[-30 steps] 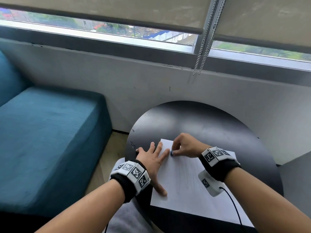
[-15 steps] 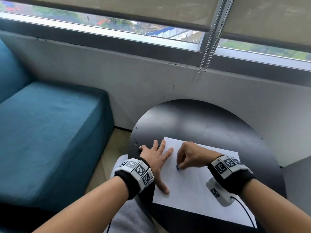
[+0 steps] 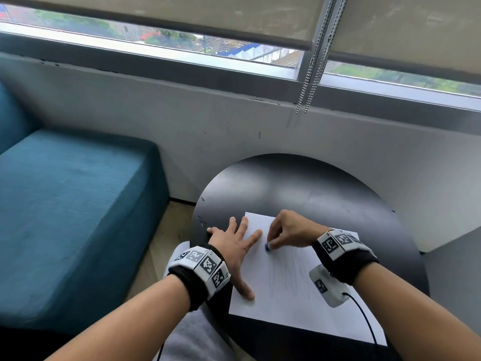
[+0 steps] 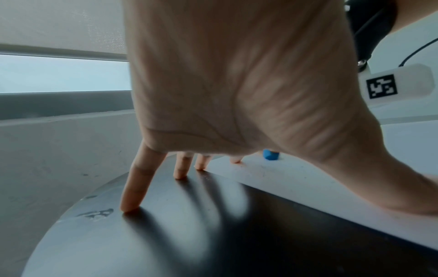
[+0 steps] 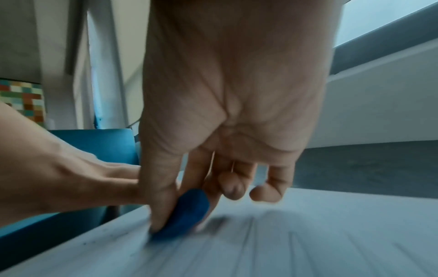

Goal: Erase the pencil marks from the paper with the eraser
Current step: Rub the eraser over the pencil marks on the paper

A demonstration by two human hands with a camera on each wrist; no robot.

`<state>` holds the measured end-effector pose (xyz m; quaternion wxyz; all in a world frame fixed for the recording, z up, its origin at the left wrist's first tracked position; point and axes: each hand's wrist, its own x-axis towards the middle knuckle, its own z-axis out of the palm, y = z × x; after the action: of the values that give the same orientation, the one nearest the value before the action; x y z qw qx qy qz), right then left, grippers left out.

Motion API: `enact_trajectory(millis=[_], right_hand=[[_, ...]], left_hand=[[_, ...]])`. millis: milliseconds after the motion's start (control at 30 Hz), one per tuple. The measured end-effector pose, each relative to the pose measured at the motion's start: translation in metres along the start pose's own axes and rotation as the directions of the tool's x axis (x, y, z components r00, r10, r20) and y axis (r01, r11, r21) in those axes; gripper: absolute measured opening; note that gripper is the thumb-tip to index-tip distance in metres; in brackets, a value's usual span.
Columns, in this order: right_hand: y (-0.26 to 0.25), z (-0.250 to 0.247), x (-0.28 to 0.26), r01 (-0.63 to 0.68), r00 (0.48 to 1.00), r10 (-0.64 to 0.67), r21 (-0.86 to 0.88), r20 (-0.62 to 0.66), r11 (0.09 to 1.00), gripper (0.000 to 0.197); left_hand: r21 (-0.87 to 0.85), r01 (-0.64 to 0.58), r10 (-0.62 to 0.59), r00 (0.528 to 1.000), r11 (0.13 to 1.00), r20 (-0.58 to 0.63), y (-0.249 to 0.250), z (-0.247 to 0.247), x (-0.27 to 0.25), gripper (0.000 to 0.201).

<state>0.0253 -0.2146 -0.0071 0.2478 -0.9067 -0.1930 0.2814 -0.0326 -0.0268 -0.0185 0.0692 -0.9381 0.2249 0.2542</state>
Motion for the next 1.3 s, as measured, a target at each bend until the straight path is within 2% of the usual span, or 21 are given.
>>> enact_trajectory(millis=[67,100,200,233,333,400,467,533,567,633,700,767,833,867,900,1000,1067,1100,1200,1233,1300], right_hand=[[0.003,0.004,0.0,0.01,0.995,-0.006,0.037,-0.098,0.999,0.006],[0.002,0.007,-0.003,0.007,0.997,-0.004,0.046,-0.076,0.999,0.005],[-0.007,0.011,-0.009,-0.006,0.987,0.005,0.004,0.163,1.0,0.005],[-0.008,0.009,-0.008,-0.007,0.985,0.008,-0.007,0.171,1.0,0.005],[-0.002,0.004,-0.001,0.003,0.999,-0.002,0.022,-0.041,1.0,0.005],[0.0,0.006,-0.003,0.003,0.997,0.002,0.054,-0.081,0.999,0.002],[-0.006,0.012,-0.01,-0.001,0.997,-0.001,0.022,0.076,1.0,0.002],[-0.013,0.014,-0.014,0.005,0.974,0.007,-0.052,0.226,0.999,0.005],[-0.012,0.011,-0.011,0.009,0.977,0.002,-0.052,0.213,0.999,0.006],[-0.004,0.005,-0.004,0.01,0.999,-0.009,-0.014,0.043,1.0,0.006],[0.002,0.004,0.0,0.006,0.996,-0.005,0.013,-0.094,1.0,0.005],[0.001,0.007,-0.003,0.004,0.999,-0.004,0.0,-0.051,1.0,0.004],[-0.006,0.008,-0.006,-0.007,0.995,0.012,-0.051,0.099,0.999,0.006],[-0.008,0.005,-0.004,-0.009,0.991,0.018,-0.065,0.13,0.998,0.001],[-0.008,-0.001,0.0,-0.007,0.995,0.014,-0.067,0.102,0.998,0.004],[-0.002,-0.013,0.015,-0.021,0.993,0.016,-0.041,-0.116,0.999,0.008],[-0.001,-0.012,0.018,-0.023,0.987,0.018,-0.03,-0.158,0.999,0.007],[-0.002,-0.009,0.016,-0.024,0.991,0.021,-0.018,-0.129,1.0,0.006],[-0.009,-0.005,0.007,-0.032,0.995,0.037,-0.049,0.098,0.998,0.005],[-0.01,-0.006,0.007,-0.029,0.99,0.037,-0.062,0.135,0.998,0.006],[-0.006,-0.01,0.011,-0.031,0.998,0.033,-0.031,0.057,0.999,0.007]], left_hand=[[0.005,-0.001,0.001,1.0,1.0,0.002,0.001,0.0,-0.001,0.144],[0.009,0.0,0.0,1.0,1.0,0.007,0.001,0.0,-0.001,0.144],[0.008,0.004,-0.004,1.0,1.0,0.02,0.001,-0.001,0.0,0.145],[0.004,0.004,-0.004,1.0,1.0,0.021,0.001,-0.002,-0.001,0.144],[-0.005,0.001,-0.001,1.0,1.0,0.004,0.0,-0.001,0.0,0.144],[-0.007,0.0,0.0,1.0,1.0,0.006,0.001,0.0,-0.001,0.144],[-0.002,0.002,-0.002,1.0,1.0,0.016,0.001,0.0,-0.001,0.145],[-0.002,0.003,-0.003,1.0,1.0,0.022,0.0,-0.001,-0.001,0.145],[-0.005,0.003,-0.002,1.0,1.0,0.021,0.0,-0.001,0.0,0.145],[-0.007,0.0,0.0,1.0,1.0,0.012,0.0,-0.001,0.0,0.144],[-0.007,0.0,0.0,1.0,1.0,0.006,0.0,0.0,0.0,0.144],[0.0,0.0,0.0,1.0,1.0,0.014,0.001,-0.001,-0.001,0.145],[0.003,0.001,-0.002,1.0,1.0,0.015,0.001,-0.001,-0.001,0.145],[0.003,-0.001,0.001,1.0,1.0,0.011,0.001,-0.001,-0.001,0.145],[0.003,-0.004,0.004,1.0,1.0,0.002,0.001,-0.001,-0.002,0.144],[0.007,-0.011,0.011,1.0,1.0,-0.016,0.0,0.001,-0.001,0.145],[0.013,-0.011,0.011,1.0,1.0,-0.017,0.0,0.002,0.0,0.146],[0.014,-0.011,0.011,1.0,1.0,-0.016,0.0,0.002,0.0,0.146],[0.009,-0.009,0.009,1.0,1.0,-0.022,-0.001,0.004,0.001,0.146],[0.009,-0.008,0.008,1.0,1.0,-0.021,-0.001,0.003,0.001,0.147],[0.013,-0.01,0.01,1.0,1.0,-0.017,-0.001,0.003,0.001,0.147]])
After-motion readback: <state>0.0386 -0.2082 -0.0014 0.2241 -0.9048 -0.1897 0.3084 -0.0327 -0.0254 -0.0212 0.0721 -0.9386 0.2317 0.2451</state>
